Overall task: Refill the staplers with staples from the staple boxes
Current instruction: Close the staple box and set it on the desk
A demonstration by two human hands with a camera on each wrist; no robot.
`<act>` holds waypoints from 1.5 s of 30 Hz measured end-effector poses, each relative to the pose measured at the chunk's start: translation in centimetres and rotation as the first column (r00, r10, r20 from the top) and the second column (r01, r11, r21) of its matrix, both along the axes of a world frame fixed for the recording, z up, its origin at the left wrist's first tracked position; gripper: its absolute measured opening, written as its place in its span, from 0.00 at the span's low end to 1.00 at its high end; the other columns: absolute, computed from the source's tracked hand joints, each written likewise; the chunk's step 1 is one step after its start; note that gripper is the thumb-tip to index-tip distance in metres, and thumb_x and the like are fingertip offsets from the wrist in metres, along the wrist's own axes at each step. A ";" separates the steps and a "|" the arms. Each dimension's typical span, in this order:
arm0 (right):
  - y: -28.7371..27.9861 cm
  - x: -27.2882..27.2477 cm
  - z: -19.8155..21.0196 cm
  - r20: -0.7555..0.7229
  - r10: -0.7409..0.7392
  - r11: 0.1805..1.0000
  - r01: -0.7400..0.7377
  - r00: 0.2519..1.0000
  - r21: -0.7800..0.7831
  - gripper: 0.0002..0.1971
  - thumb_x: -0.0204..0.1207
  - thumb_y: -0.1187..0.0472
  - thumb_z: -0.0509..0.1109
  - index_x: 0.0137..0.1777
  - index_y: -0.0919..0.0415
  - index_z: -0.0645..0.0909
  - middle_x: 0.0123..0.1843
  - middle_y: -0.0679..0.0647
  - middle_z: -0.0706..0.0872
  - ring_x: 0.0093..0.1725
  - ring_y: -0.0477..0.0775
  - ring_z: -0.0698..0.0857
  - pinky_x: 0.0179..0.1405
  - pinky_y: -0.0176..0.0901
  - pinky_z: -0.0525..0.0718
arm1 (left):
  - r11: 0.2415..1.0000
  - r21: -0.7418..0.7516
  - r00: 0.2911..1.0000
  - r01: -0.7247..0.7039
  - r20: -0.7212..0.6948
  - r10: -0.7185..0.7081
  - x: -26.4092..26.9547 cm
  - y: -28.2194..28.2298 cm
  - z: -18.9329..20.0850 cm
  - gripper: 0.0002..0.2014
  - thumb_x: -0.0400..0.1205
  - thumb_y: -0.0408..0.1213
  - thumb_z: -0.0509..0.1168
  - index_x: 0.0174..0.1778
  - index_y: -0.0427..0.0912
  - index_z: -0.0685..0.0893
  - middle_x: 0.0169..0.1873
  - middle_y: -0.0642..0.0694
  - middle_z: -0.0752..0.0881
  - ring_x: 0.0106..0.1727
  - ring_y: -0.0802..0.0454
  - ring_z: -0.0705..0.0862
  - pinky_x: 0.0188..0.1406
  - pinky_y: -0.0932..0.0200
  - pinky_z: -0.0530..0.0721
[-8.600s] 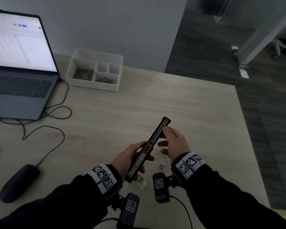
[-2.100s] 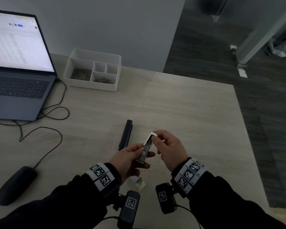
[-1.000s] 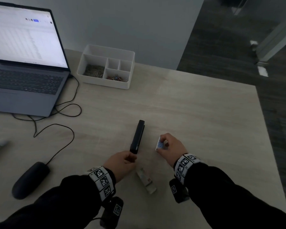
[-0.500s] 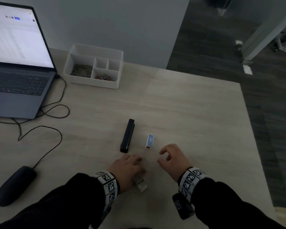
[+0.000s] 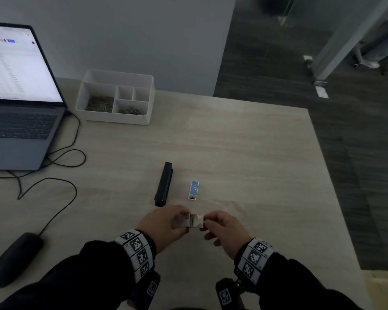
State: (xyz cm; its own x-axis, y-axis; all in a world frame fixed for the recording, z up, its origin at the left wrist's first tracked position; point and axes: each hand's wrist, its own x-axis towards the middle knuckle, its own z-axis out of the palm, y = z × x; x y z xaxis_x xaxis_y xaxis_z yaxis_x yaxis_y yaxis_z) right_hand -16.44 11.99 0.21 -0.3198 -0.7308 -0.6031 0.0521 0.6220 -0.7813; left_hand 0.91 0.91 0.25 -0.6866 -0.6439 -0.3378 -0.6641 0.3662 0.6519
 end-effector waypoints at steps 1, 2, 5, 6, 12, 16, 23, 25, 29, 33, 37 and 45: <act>-0.1 0.1 0.2 0.010 -0.015 1.000 0.016 1.000 -0.016 0.04 0.79 0.65 0.70 0.46 0.55 0.84 0.35 0.48 0.91 0.31 0.47 0.86 0.27 0.38 0.77 | 1.000 -0.005 1.000 -0.006 -0.010 0.006 0.0 0.0 0.1 0.21 0.70 0.51 0.71 0.60 0.61 0.83 0.54 0.59 0.87 0.55 0.57 0.85 0.60 0.51 0.83; -0.3 0.3 0.4 0.015 -0.024 0.999 0.025 1.000 -0.033 0.03 0.77 0.65 0.71 0.44 0.56 0.84 0.34 0.49 0.91 0.30 0.47 0.86 0.27 0.38 0.77 | 1.000 -0.009 1.000 -0.011 -0.015 0.011 0.1 0.1 0.2 0.21 0.70 0.50 0.71 0.60 0.61 0.83 0.54 0.59 0.86 0.55 0.57 0.84 0.60 0.51 0.83; -0.5 0.5 0.8 0.023 -0.030 0.997 0.031 0.999 -0.071 0.05 0.75 0.65 0.74 0.40 0.56 0.84 0.31 0.50 0.90 0.28 0.48 0.84 0.26 0.38 0.76 | 0.999 -0.025 1.000 -0.020 -0.020 0.020 0.1 0.3 0.6 0.22 0.71 0.49 0.72 0.62 0.60 0.83 0.56 0.58 0.86 0.57 0.58 0.84 0.61 0.55 0.82; -0.6 0.6 0.8 0.024 -0.029 0.996 0.031 0.999 -0.080 0.05 0.74 0.66 0.74 0.39 0.56 0.84 0.31 0.50 0.89 0.27 0.47 0.83 0.25 0.37 0.76 | 0.999 -0.031 1.000 -0.017 -0.018 0.017 0.1 0.3 0.9 0.22 0.72 0.48 0.72 0.63 0.60 0.83 0.56 0.58 0.86 0.57 0.57 0.83 0.61 0.56 0.82; -0.8 0.8 0.8 -0.002 -0.042 0.997 0.041 0.999 -0.072 0.09 0.72 0.66 0.76 0.34 0.54 0.82 0.25 0.45 0.83 0.25 0.46 0.82 0.24 0.38 0.76 | 0.996 -0.082 1.000 0.014 -0.019 -0.015 -0.3 0.6 2.0 0.21 0.74 0.47 0.72 0.65 0.57 0.84 0.57 0.56 0.85 0.58 0.57 0.83 0.60 0.60 0.80; -0.9 0.9 1.0 -0.005 -0.046 0.997 0.046 0.999 -0.058 0.09 0.73 0.66 0.76 0.34 0.56 0.80 0.26 0.47 0.83 0.28 0.47 0.85 0.24 0.39 0.77 | 0.995 -0.102 1.000 0.021 0.001 -0.021 -0.4 0.6 2.1 0.22 0.73 0.49 0.72 0.64 0.58 0.83 0.57 0.57 0.86 0.58 0.57 0.83 0.58 0.60 0.80; -1.3 1.2 1.3 -0.003 -0.014 0.999 0.014 1.000 -0.048 0.07 0.73 0.64 0.76 0.35 0.56 0.83 0.29 0.48 0.85 0.29 0.46 0.84 0.25 0.38 0.78 | 0.992 -0.102 0.997 0.069 0.026 -0.067 -1.1 0.6 2.7 0.23 0.76 0.50 0.71 0.68 0.57 0.82 0.61 0.57 0.85 0.61 0.57 0.83 0.61 0.61 0.79; -1.3 1.3 1.2 -0.003 -0.018 0.999 0.018 1.000 -0.037 0.07 0.73 0.61 0.76 0.35 0.56 0.83 0.30 0.50 0.86 0.30 0.47 0.85 0.26 0.39 0.78 | 0.992 -0.091 0.997 0.082 0.024 -0.080 -1.3 0.6 2.8 0.23 0.76 0.49 0.71 0.69 0.56 0.82 0.62 0.56 0.85 0.62 0.56 0.83 0.62 0.61 0.79; -1.3 1.1 0.8 0.005 -0.022 1.000 0.022 1.000 -0.008 0.08 0.73 0.61 0.77 0.37 0.57 0.81 0.31 0.51 0.87 0.32 0.48 0.87 0.26 0.40 0.80 | 0.990 -0.062 0.992 0.125 0.020 -0.124 -1.5 0.6 2.4 0.25 0.76 0.48 0.71 0.71 0.54 0.80 0.64 0.54 0.85 0.63 0.55 0.83 0.65 0.58 0.79; -1.3 0.6 0.4 0.147 -0.143 0.990 0.142 0.979 0.018 0.06 0.74 0.69 0.75 0.45 0.60 0.80 0.36 0.54 0.86 0.31 0.51 0.84 0.26 0.41 0.81 | 0.999 0.040 0.999 0.035 -0.005 -0.035 -0.9 0.6 1.2 0.28 0.74 0.51 0.72 0.72 0.58 0.77 0.62 0.58 0.84 0.48 0.61 0.84 0.56 0.64 0.81; -1.7 -1.7 -1.0 0.196 -0.366 0.931 0.354 0.910 0.093 0.06 0.78 0.72 0.70 0.46 0.61 0.80 0.36 0.59 0.83 0.27 0.53 0.82 0.21 0.41 0.83 | 0.974 0.146 0.985 -0.173 0.047 0.167 0.5 -0.3 0.1 0.13 0.77 0.49 0.71 0.56 0.55 0.84 0.48 0.58 0.87 0.40 0.60 0.85 0.45 0.65 0.82; -3.7 -6.1 -2.7 0.084 -0.540 0.837 0.525 0.837 0.151 0.06 0.78 0.72 0.69 0.43 0.65 0.74 0.36 0.65 0.87 0.31 0.59 0.87 0.21 0.44 0.87 | 0.670 0.417 0.770 -0.615 0.132 0.624 2.2 -2.4 -1.0 0.17 0.80 0.53 0.68 0.47 0.41 0.83 0.40 0.41 0.90 0.33 0.48 0.85 0.27 0.56 0.80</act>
State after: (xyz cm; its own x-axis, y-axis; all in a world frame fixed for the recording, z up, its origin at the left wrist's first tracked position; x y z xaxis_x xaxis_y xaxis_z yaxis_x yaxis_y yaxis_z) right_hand -22.49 8.32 -2.51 -0.5602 -0.3896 -0.7310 0.4888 0.5569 -0.6715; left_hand 3.11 -1.52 -0.77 -0.1909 -0.7238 -0.6631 -0.6244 -0.4317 0.6510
